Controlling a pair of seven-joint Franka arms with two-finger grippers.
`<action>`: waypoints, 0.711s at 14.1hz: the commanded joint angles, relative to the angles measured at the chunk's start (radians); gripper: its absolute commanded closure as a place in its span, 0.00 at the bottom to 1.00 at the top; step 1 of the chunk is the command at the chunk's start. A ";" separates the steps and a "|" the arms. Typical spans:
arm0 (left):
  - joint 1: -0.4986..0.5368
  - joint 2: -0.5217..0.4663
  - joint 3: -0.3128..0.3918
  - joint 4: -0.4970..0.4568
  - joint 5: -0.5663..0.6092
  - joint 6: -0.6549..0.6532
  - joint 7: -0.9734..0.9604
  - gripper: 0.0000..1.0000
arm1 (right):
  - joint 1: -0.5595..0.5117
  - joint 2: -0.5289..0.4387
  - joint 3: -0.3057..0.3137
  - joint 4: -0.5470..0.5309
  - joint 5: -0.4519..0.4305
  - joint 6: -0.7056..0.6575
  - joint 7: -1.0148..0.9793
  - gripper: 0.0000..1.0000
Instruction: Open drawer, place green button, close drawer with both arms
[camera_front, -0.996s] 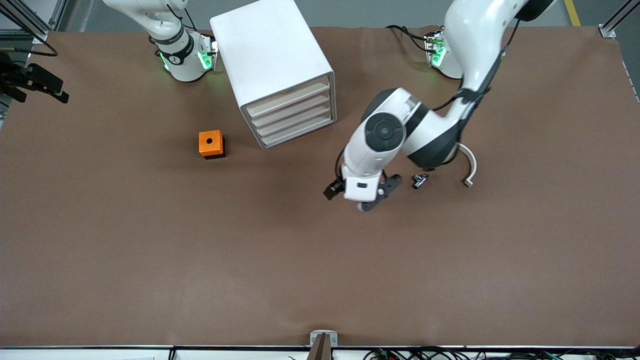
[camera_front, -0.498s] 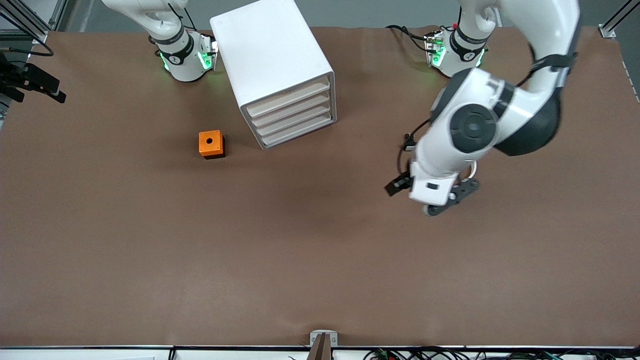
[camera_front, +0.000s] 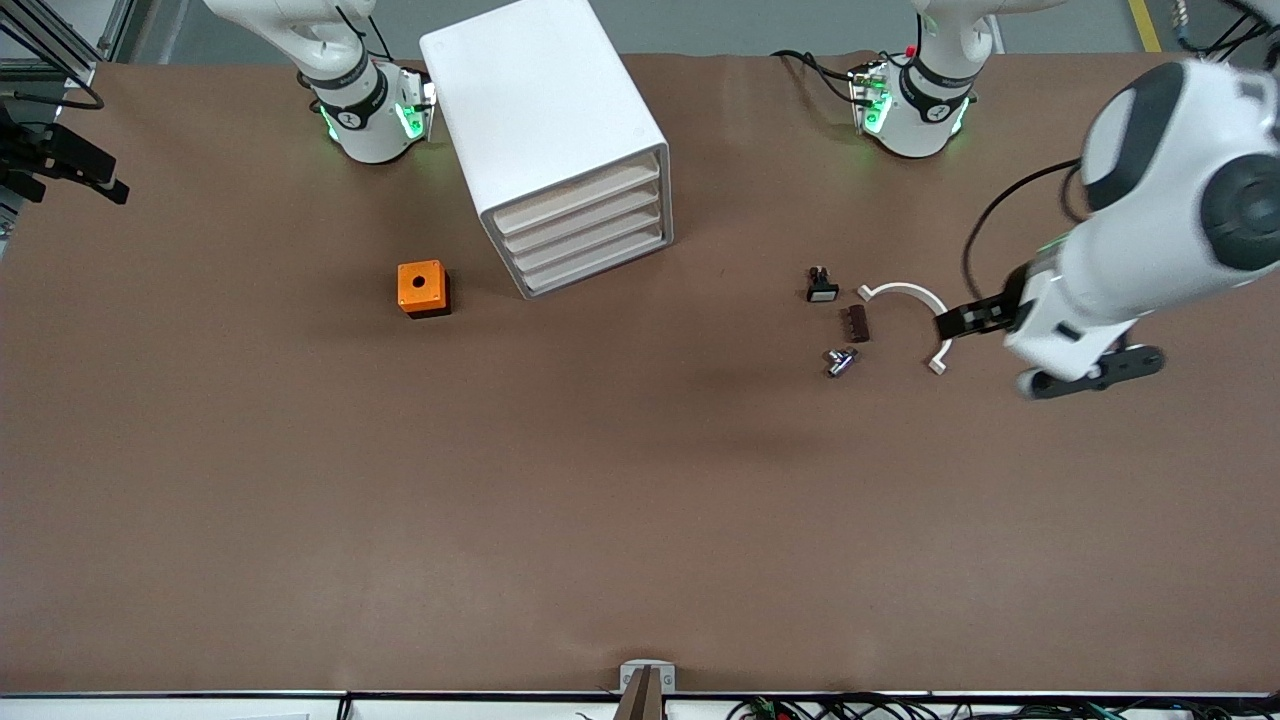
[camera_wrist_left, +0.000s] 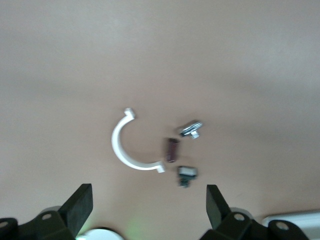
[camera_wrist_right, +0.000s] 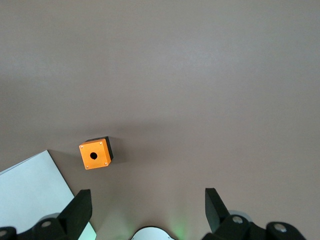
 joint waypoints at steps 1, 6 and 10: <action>-0.080 -0.203 0.195 -0.201 -0.051 0.021 0.225 0.00 | 0.001 -0.019 -0.005 -0.004 0.006 0.012 -0.003 0.00; -0.208 -0.346 0.406 -0.373 -0.058 0.128 0.328 0.00 | -0.003 -0.019 -0.008 0.016 -0.002 -0.005 0.001 0.00; -0.218 -0.342 0.414 -0.349 -0.044 0.176 0.328 0.00 | -0.017 -0.020 -0.010 0.015 -0.001 -0.002 0.008 0.00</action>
